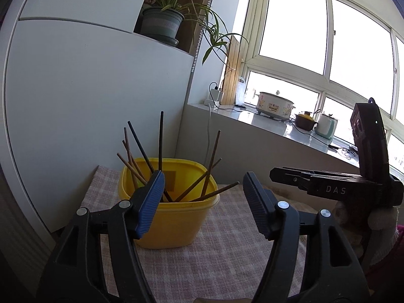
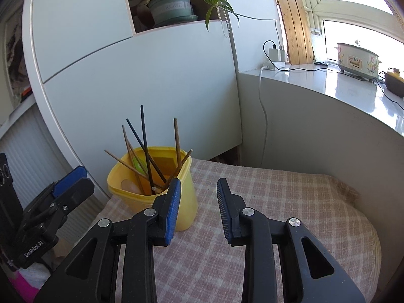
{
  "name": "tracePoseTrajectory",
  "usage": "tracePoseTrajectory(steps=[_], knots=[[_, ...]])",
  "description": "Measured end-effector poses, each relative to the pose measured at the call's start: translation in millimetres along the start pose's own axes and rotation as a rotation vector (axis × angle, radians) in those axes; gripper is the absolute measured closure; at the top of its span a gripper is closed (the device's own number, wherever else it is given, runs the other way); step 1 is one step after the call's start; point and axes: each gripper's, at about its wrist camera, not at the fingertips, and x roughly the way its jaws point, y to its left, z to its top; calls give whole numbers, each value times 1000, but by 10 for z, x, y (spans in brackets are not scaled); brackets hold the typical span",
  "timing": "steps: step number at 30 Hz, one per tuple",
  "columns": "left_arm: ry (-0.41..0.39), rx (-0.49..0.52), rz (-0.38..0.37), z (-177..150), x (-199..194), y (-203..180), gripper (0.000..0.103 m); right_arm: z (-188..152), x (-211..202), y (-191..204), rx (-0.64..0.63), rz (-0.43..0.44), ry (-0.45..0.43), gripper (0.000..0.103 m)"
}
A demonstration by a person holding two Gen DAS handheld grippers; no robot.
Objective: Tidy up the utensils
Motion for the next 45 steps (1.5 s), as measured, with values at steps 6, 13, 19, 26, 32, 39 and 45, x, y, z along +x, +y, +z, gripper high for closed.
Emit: tracePoseTrajectory(steps=[6, 13, 19, 26, 32, 39, 45], knots=[[15, 17, 28, -28, -83, -124, 13, -171, -133, -111, 13, -53, -38, 63], [11, 60, 131, -55, -165, -210, 0, -299, -281, -250, 64, -97, -76, 29], [33, 64, 177, -83, -175, -206, 0, -379, -309, -254, 55, -153, -89, 19], [37, 39, 204, -114, -194, -153, 0, -469, -371, -291, 77, -214, -143, 4], [44, 27, 212, -133, -191, -125, 0, -506, -339, -355, 103, -221, -129, 2], [42, 36, 223, -144, -181, -138, 0, -543, -318, -383, 105, -226, -115, 2], [47, 37, 221, -140, -173, -143, 0, -551, -337, -412, 113, -232, -119, 2]])
